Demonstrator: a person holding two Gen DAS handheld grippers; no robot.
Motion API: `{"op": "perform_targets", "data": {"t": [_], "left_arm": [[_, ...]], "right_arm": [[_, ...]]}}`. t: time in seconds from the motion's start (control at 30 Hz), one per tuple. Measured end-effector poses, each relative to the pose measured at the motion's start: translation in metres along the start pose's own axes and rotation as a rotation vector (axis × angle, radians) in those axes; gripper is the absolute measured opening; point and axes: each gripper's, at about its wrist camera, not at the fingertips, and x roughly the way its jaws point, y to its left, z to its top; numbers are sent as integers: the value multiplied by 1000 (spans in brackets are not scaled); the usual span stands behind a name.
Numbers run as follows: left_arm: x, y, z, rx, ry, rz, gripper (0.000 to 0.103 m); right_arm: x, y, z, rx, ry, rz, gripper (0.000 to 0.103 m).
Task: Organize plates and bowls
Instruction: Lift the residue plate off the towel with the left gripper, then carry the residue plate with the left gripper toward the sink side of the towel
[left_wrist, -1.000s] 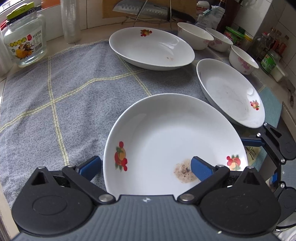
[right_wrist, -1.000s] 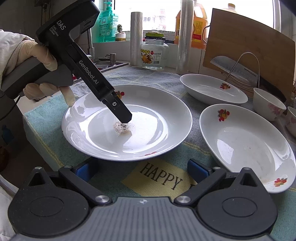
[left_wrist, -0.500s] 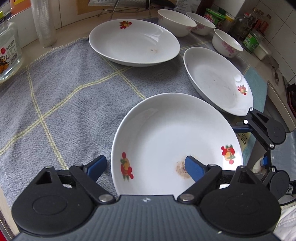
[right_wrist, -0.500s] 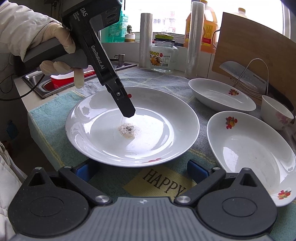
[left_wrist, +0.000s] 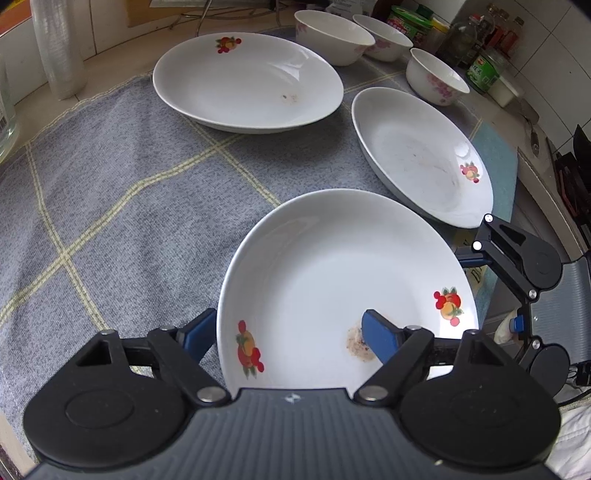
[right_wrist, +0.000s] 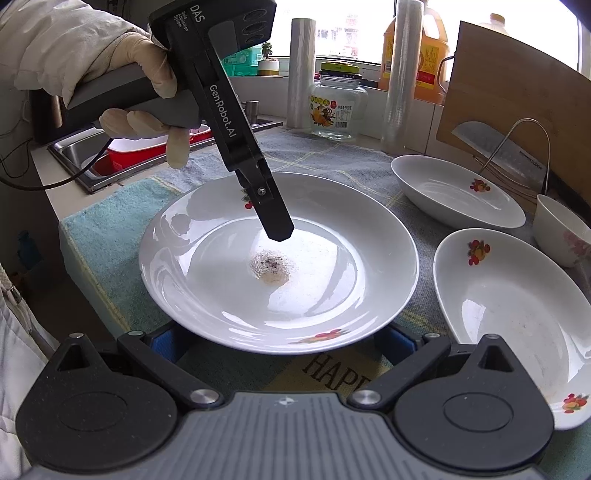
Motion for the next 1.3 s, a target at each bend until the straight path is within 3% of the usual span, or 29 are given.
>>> {"op": "perform_targets", "data": {"t": [0.43, 0.73, 1.3], "left_arm": [[-1, -3, 1, 32, 5, -16, 78], [-13, 2, -3, 23, -38, 0, 78], [-52, 52, -16, -82, -129, 77, 78]], "right_arm": [[0, 6, 8, -2, 42, -36, 103], [0, 5, 18, -12, 50, -36, 103], [36, 10, 68, -95, 25, 41, 103]]}}
